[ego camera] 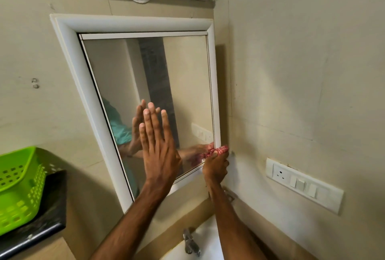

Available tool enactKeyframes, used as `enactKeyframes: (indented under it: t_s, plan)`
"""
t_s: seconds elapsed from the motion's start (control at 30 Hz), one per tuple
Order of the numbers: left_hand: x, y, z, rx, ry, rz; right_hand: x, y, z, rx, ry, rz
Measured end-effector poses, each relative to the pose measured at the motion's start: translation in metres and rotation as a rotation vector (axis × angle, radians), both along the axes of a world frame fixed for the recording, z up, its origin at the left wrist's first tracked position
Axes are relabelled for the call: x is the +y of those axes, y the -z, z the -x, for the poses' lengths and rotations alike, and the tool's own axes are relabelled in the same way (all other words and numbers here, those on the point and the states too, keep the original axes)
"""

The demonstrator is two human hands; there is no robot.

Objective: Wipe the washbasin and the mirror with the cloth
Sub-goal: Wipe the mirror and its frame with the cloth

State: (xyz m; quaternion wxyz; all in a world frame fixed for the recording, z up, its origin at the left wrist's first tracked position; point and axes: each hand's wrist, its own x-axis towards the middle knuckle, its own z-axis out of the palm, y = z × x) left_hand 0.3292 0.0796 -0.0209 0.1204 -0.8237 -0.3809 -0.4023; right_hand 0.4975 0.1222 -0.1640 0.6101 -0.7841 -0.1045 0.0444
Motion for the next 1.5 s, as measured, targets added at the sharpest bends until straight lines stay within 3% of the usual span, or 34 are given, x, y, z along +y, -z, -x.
enactKeyframes:
  t_s: [0.07, 0.23, 0.43, 0.53, 0.73, 0.83, 1.03, 1.3, 1.5]
  plan:
    - [-0.001, -0.002, 0.003, 0.017, 0.018, 0.038, -0.001, 0.01, 0.017, 0.075, 0.006, -0.077]
    - [0.021, 0.01, 0.004, 0.21, -0.186, -0.01, 0.008, 0.031, 0.075, 0.116, -0.105, -0.156]
    - [0.004, 0.001, 0.007, 0.084, -0.088, -0.007, 0.021, 0.009, 0.014, 0.182, 0.061, -0.111]
    - [0.004, 0.003, 0.005, 0.121, -0.089, 0.011, 0.02, 0.011, 0.033, 0.177, 0.033, -0.047]
    - [0.009, 0.009, 0.001, 0.145, -0.094, -0.044, 0.015, 0.056, 0.159, -0.127, -0.171, -0.011]
    - [0.007, 0.005, 0.004, 0.147, -0.103, -0.069, 0.008, 0.053, 0.156, -0.191, -0.24, -0.035]
    - [-0.006, -0.011, 0.033, 0.075, -0.06, -0.033, 0.006, 0.025, 0.093, -0.05, -0.101, -0.017]
    - [0.011, -0.006, 0.085, -0.117, -0.182, -0.06, -0.021, 0.047, 0.238, -0.183, -0.395, -0.074]
    - [0.022, 0.0, 0.107, -0.261, -0.098, 0.036, -0.042, 0.043, 0.273, -0.292, -0.632, 0.034]
